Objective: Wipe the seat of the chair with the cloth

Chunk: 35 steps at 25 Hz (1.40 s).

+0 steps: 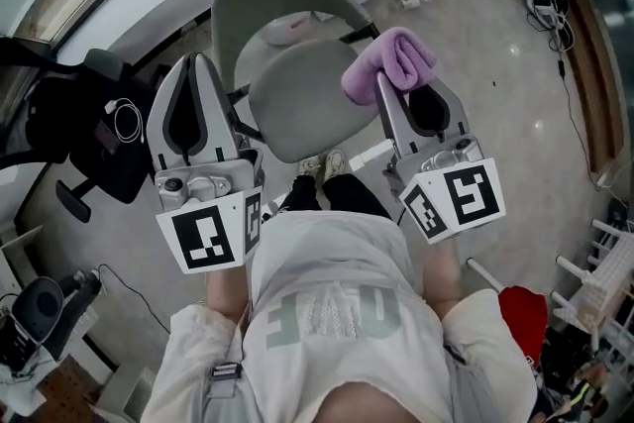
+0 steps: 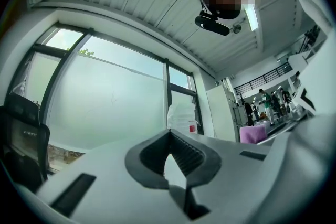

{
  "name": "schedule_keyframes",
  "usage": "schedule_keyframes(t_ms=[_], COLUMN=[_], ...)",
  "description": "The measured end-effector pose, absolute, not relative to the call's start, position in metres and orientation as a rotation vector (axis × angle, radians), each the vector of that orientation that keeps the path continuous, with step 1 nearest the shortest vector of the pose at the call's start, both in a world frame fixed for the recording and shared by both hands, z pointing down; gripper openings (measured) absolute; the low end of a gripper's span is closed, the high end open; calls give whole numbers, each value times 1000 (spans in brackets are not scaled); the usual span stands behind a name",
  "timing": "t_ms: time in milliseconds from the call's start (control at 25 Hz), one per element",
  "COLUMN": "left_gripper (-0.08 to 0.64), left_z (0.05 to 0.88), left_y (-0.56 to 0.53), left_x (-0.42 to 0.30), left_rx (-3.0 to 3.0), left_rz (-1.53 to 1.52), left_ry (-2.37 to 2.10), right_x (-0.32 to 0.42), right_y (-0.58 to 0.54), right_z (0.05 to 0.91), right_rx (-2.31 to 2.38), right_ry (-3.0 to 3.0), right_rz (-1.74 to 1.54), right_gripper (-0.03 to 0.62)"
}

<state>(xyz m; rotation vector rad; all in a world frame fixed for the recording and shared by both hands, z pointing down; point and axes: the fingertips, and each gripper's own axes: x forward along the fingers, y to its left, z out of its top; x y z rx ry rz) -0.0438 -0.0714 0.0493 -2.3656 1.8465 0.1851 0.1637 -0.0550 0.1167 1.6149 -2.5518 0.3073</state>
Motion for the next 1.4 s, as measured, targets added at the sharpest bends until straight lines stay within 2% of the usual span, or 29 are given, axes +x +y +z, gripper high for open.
schedule_keyframes(t_ms=[240,480,880,1080,1400], left_gripper=[12,12,12,12,12], left_z=[116,240,422,455,464], left_y=[-71,-78,-60,-48,-47], left_x=[-79,-115,-153,-160,-156], left_rx=[-2281,-2221,-2255,-2240,-2279], left_rz=[90,42,-43,-92,-122], left_ry=[2036,2231,2477,2550,2562], right_x=[104,26,-102,-132,-142], right_y=[-98,-165,-166,-146,-128], right_z=[203,369,627,690,735], right_rx=[1194,792,333,235,205], right_ry=[-2611,-2554,-2196,-2068,-1939], right_rz=[528,935,1199,1200,1181], right_gripper=[89,89,87,87,87])
